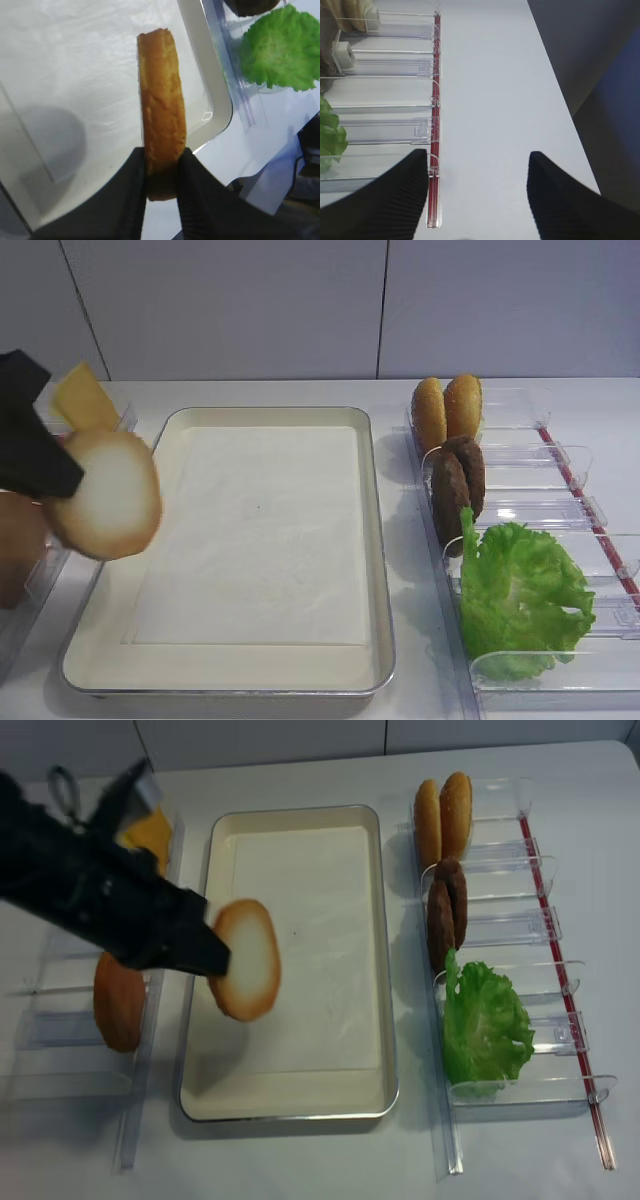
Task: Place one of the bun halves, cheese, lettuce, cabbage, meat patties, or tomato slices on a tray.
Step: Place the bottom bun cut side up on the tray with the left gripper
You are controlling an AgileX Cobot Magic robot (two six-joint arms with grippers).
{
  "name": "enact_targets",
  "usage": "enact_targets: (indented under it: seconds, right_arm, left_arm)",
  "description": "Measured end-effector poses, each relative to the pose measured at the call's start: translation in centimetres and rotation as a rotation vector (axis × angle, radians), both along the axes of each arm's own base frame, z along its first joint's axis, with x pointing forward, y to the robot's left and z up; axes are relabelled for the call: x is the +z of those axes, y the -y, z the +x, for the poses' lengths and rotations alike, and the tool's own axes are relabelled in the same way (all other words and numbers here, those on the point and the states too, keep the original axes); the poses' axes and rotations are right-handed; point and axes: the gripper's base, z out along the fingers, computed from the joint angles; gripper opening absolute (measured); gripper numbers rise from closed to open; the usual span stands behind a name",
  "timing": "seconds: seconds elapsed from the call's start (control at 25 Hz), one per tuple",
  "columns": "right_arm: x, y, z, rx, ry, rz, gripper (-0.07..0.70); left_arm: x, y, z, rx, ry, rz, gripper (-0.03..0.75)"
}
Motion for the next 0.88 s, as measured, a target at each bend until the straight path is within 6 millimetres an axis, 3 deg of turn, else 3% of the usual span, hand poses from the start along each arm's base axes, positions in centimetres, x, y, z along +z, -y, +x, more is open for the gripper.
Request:
enact_targets:
  seconds: [0.16, 0.36, 0.68, 0.88]
  right_arm:
    - [0.0, 0.0, 0.0, 0.0, 0.0, 0.0, 0.419]
    - [0.0, 0.0, 0.0, 0.0, 0.0, 0.0, 0.419]
    - [0.0, 0.0, 0.0, 0.0, 0.0, 0.0, 0.419]
    - [0.0, 0.0, 0.0, 0.0, 0.0, 0.0, 0.419]
  left_arm:
    - [-2.2, 2.3, 0.7, -0.105, -0.062, -0.027, 0.121]
    - [-4.5, 3.7, 2.3, -0.122, -0.095, -0.116, 0.121]
    - [-7.5, 4.2, 4.2, -0.057, -0.139, -0.135, 0.12]
    - [-8.3, 4.3, 4.7, -0.028, -0.141, -0.129, 0.118]
